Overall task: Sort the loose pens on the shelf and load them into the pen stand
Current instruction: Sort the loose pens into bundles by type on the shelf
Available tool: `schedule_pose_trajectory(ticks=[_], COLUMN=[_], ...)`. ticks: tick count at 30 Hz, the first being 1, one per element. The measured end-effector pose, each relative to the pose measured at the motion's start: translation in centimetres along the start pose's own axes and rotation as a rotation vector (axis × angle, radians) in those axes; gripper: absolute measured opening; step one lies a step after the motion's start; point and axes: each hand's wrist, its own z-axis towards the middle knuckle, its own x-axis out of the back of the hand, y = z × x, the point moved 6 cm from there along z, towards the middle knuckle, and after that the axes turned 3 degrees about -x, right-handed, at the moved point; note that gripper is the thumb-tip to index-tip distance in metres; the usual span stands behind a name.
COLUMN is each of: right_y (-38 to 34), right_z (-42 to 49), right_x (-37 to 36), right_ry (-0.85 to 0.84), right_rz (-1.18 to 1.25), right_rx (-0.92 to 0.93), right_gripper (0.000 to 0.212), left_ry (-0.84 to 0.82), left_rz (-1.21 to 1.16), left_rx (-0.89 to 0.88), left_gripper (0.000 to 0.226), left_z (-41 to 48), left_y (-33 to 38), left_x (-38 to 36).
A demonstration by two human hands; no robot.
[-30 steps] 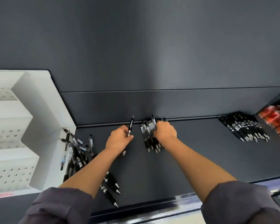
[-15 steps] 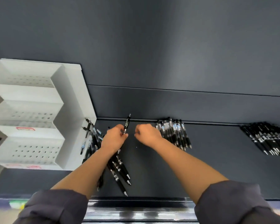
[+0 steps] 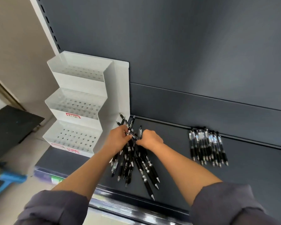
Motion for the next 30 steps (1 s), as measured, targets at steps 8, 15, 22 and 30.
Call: schedule_pose_trajectory(ticks=[8, 15, 22, 30], right_y=[4.2, 14.2, 20.8, 22.5], right_z=[-0.6, -2.8, -3.3, -3.8], right_x=[3.5, 8.5, 11.0, 10.8], right_ry=[0.083, 0.29, 0.329, 0.323], right_rz=[0.126, 0.082, -0.02, -0.026], right_rx=[-0.092, -0.213, -0.266, -0.235], right_gripper=[0.022, 0.023, 0.01, 0.016], left_ry=[-0.07, -0.187, -0.222, -0.223], left_rz=[0.002, -0.057, -0.063, -0.042], left_rx=[-0.06, -0.154, -0.177, -0.188], left_gripper=[0.014, 0.019, 0.014, 0.015], left_z=[1.6, 2.4, 1.4, 0.7], left_y=[3.6, 11.0, 15.8, 18.0], left_x=[-2.9, -9.1, -13.3, -15.4])
